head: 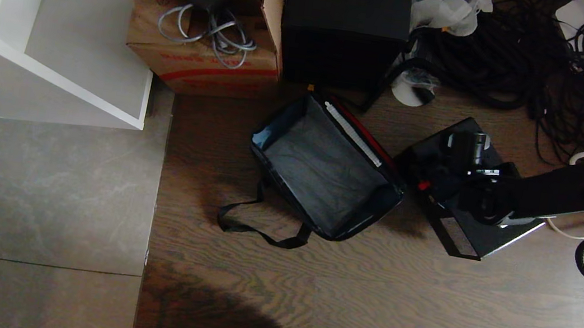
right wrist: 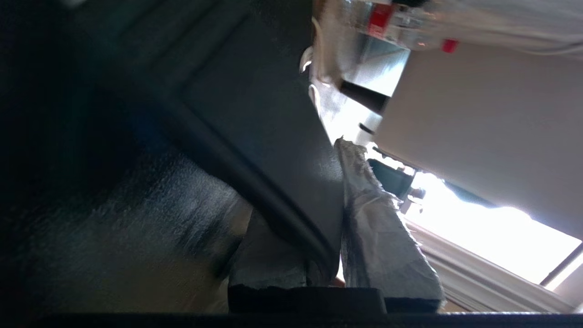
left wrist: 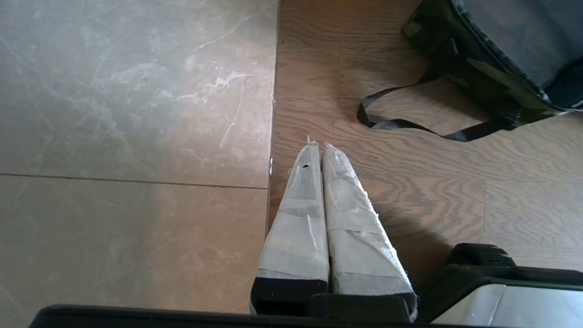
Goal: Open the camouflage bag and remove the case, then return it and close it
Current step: Place the black box back
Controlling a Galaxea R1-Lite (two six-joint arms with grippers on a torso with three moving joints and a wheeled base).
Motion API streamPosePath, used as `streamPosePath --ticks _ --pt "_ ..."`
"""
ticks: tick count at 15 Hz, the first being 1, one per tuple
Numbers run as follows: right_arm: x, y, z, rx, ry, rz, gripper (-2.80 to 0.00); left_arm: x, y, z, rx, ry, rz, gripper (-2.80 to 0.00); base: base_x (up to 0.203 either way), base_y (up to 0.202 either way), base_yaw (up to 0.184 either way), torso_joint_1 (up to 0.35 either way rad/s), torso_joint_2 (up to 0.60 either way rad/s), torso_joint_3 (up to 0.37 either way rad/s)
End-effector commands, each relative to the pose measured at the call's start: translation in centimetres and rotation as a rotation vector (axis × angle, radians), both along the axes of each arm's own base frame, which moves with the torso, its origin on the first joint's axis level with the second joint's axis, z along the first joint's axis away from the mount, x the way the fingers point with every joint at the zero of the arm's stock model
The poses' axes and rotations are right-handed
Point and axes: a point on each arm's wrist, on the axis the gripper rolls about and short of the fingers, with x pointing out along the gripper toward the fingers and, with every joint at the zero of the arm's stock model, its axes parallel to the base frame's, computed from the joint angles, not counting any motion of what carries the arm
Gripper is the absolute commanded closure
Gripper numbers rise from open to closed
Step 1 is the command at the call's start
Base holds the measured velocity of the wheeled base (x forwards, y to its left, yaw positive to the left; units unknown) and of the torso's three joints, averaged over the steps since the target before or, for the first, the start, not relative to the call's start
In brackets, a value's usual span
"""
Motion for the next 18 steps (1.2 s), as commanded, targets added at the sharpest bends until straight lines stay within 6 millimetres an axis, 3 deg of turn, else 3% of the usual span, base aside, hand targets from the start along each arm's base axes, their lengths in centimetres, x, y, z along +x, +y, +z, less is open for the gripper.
streamPosePath --ticks 1,4,15,18 --pt "-1.9 -0.4 4.9 0.014 -0.079 -0.007 0.00 0.1 0.0 -0.2 0.000 0.008 0.000 0.00 0.000 0.000 0.000 0.000 0.00 0.000" --pt "-3.7 -0.7 7.3 0.019 -0.093 -0.003 0.00 0.1 0.0 -0.2 0.000 0.008 0.000 0.00 0.000 0.000 0.000 0.000 0.00 0.000" --pt "-10.7 6.3 15.2 0.046 -0.144 0.236 0.00 0.1 0.0 -0.2 -0.002 0.008 0.000 0.00 0.000 0.000 0.000 0.000 0.00 0.000" --pt "-12.4 8.0 16.5 0.056 -0.145 0.318 0.00 0.1 0.0 -0.2 -0.001 0.008 0.000 0.00 0.000 0.000 0.000 0.000 0.00 0.000"
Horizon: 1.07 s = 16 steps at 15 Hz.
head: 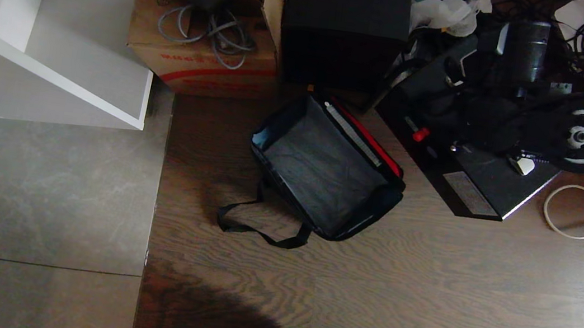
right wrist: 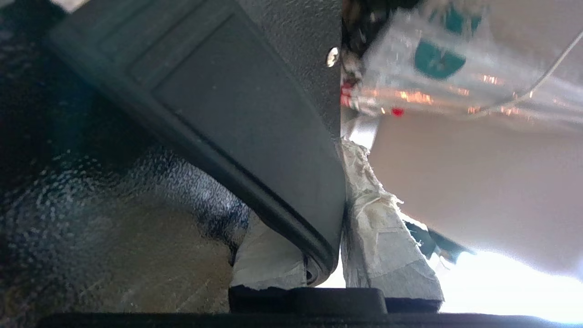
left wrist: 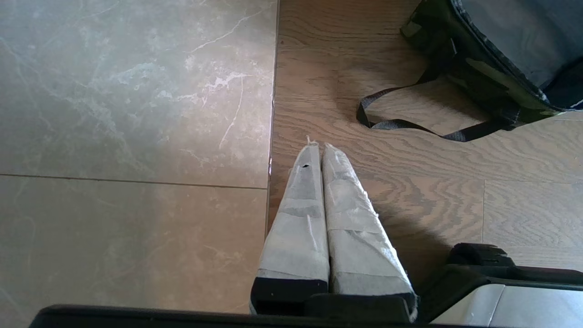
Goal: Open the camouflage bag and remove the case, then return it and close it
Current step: Place the black box back
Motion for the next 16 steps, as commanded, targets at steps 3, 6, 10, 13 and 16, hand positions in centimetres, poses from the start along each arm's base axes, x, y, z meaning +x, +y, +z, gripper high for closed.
streamPosePath --ticks 3,6,10,13,16 --pt "-2.7 2.7 1.9 0.021 -0.033 0.119 0.00 0.1 0.0 -0.2 -0.001 0.008 0.001 0.00 0.000 0.000 0.000 0.000 0.00 0.000" --pt "-3.8 5.2 1.3 0.015 -0.016 0.194 0.00 0.1 0.0 -0.2 0.000 0.008 0.001 0.00 0.000 0.000 0.000 0.000 0.00 0.000" --pt "-5.0 9.4 0.2 0.023 -0.013 0.302 0.00 0.1 0.0 -0.2 0.000 0.009 -0.001 0.00 0.000 0.000 0.000 0.000 0.00 0.000" --pt "-5.6 11.4 -0.8 0.004 0.012 0.349 0.00 0.1 0.0 -0.2 0.000 0.008 0.001 0.00 0.000 0.000 0.000 0.000 0.00 0.000" --pt "-5.3 14.1 -1.5 0.017 -0.001 0.376 0.00 0.1 0.0 -0.2 0.000 0.008 0.001 0.00 0.000 0.000 0.000 0.000 0.00 0.000"
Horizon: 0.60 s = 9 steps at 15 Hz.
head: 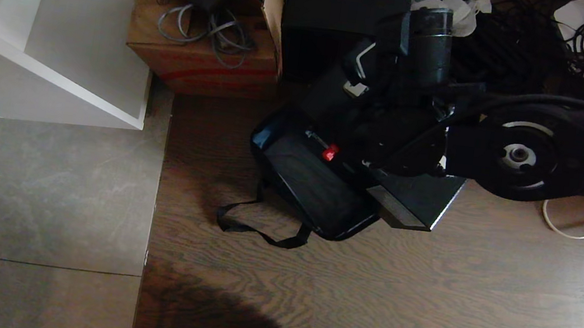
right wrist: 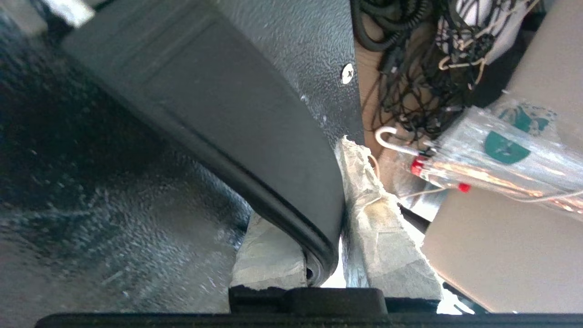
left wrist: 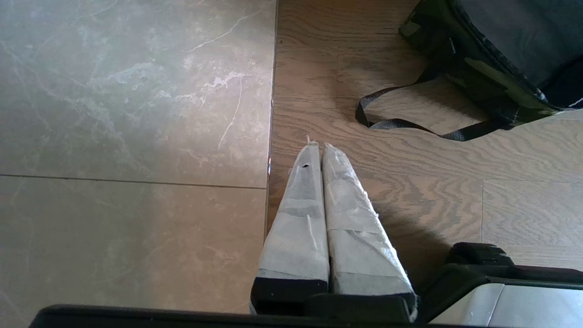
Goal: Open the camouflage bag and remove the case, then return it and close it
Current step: Place the black box back
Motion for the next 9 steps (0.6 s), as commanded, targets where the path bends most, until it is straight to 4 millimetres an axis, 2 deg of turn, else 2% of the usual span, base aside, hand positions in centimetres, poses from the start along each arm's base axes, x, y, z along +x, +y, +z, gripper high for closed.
streamPosePath --ticks 1,5,9 --pt "0.8 2.7 -1.3 0.003 -0.005 -0.001 0.00 0.1 0.0 -0.2 -0.001 0.008 0.000 0.00 0.000 0.000 0.000 0.000 0.00 0.000" --pt "0.9 5.5 -3.5 0.033 -0.022 -0.018 0.00 0.1 0.0 -0.2 0.000 0.009 0.000 0.00 0.000 0.000 0.000 0.000 0.00 0.000" --pt "0.6 6.4 -5.2 0.024 -0.008 -0.017 0.00 0.1 0.0 -0.2 0.000 0.007 0.000 0.00 0.000 0.000 0.000 0.000 0.00 0.000"
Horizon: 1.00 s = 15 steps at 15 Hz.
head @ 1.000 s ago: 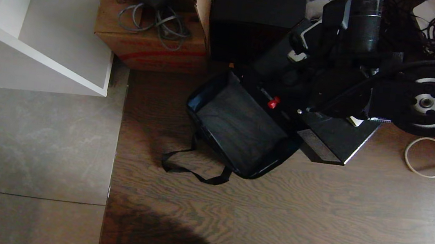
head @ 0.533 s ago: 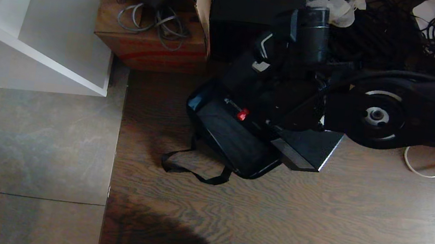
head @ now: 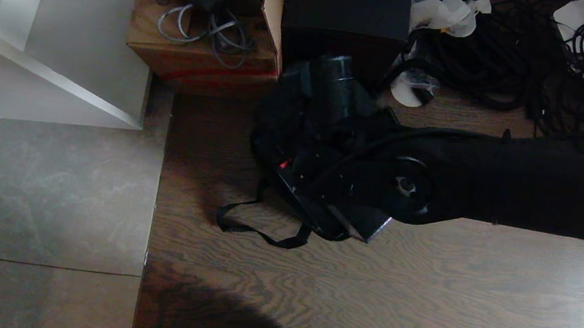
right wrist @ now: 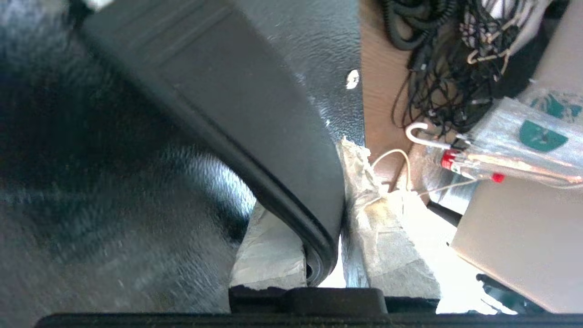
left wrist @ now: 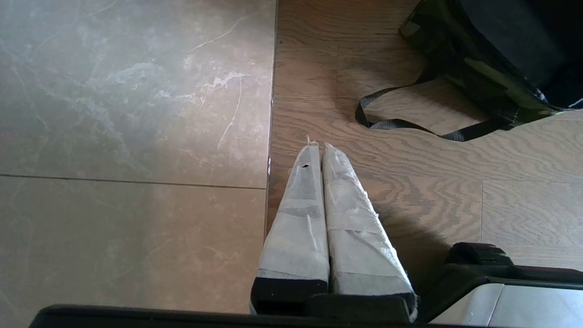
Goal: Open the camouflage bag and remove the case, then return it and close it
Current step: Place the black box back
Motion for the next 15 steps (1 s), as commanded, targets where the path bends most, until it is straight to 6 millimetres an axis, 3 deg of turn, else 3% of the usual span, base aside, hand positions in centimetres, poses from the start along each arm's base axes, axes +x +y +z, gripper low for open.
streamPosePath --ticks 1,8,11,15 --pt "0.4 0.7 -1.7 -0.030 0.022 -0.008 0.00 0.1 0.0 -0.2 -0.001 0.008 0.001 0.00 0.000 0.000 0.000 0.000 0.00 0.000" --pt "1.3 1.6 -4.3 -0.011 0.029 -0.019 0.00 0.1 0.0 -0.2 -0.001 0.008 0.001 0.00 0.000 0.000 0.000 0.000 0.00 0.000" --pt "1.4 1.1 -4.2 -0.016 0.039 -0.024 0.00 0.1 0.0 -0.2 -0.001 0.009 0.001 0.00 0.000 0.000 0.000 0.000 0.00 0.000" --pt "1.1 0.3 -2.2 -0.008 0.035 -0.029 0.00 0.1 0.0 -0.2 -0.001 0.008 0.001 0.00 0.000 0.000 0.000 0.000 0.00 0.000"
